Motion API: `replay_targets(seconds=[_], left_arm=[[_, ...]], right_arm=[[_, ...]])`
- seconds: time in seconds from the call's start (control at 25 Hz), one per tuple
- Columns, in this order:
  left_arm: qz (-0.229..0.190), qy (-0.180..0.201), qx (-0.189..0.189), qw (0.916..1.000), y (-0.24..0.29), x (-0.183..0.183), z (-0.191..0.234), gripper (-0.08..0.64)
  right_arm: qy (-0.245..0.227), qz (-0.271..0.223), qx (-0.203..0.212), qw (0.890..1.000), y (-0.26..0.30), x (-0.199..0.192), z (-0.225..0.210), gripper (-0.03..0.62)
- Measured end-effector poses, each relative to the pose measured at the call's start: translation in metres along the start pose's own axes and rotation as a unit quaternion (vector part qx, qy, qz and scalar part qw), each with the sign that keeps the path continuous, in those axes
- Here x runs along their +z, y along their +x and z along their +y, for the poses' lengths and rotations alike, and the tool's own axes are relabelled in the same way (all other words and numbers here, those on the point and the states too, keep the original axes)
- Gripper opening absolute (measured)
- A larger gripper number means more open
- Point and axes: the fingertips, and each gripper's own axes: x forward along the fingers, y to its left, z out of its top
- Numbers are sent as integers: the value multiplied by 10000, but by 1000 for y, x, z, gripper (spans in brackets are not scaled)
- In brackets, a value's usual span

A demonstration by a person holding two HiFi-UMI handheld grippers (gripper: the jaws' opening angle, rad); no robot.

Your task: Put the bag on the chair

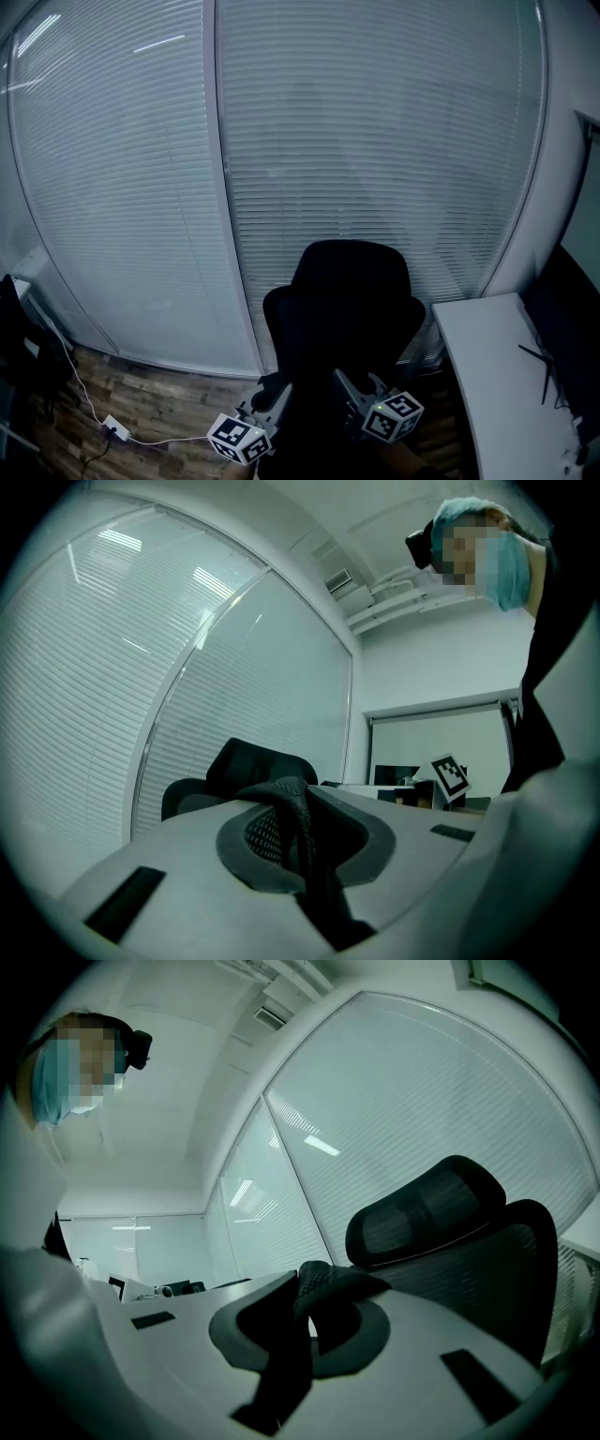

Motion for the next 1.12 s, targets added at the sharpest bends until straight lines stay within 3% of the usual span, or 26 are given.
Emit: replay_targets(seconds=[0.44, 1.12], left_arm=[[206, 134, -22, 9997, 20, -22, 29, 43], [661, -46, 181, 9976, 26, -80, 37, 43]], right_arm=[[-168, 42, -400, 9990, 20, -20, -32, 60], [-237, 863, -830, 9925, 13, -102, -63, 61]])
